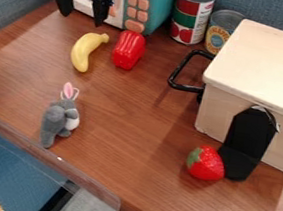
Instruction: Move the red strawberry toy to the toys collection
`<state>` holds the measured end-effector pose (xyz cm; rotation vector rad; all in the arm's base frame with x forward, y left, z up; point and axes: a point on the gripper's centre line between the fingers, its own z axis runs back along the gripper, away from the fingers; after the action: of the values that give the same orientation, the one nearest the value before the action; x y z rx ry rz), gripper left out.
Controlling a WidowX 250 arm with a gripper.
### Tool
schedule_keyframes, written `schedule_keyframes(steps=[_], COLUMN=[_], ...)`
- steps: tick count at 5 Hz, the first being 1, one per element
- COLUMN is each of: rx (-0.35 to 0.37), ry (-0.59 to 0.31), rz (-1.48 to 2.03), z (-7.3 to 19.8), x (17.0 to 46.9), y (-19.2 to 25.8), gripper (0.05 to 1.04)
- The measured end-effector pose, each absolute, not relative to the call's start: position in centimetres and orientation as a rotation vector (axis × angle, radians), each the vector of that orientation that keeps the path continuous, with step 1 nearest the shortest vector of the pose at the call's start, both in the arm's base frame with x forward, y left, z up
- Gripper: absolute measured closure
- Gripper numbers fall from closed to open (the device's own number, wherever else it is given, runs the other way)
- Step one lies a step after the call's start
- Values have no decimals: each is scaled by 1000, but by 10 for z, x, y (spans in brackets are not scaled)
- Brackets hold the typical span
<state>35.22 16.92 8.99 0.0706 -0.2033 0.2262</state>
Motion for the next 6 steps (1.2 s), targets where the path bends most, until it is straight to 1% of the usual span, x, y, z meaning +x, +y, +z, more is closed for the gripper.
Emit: schedule_keyframes(steps=[1,2,3,4,5,6], rx=[53,19,7,-39,-62,-61], ry=[-165,-168,-255,-289,-251,-240], rz=[227,131,50,-113,-308,-452], z=[75,74,100,118,112,101], x=[348,329,313,286,270,266], y=[166,132,107,72,31,-1], gripper=[83,83,83,83,83,83])
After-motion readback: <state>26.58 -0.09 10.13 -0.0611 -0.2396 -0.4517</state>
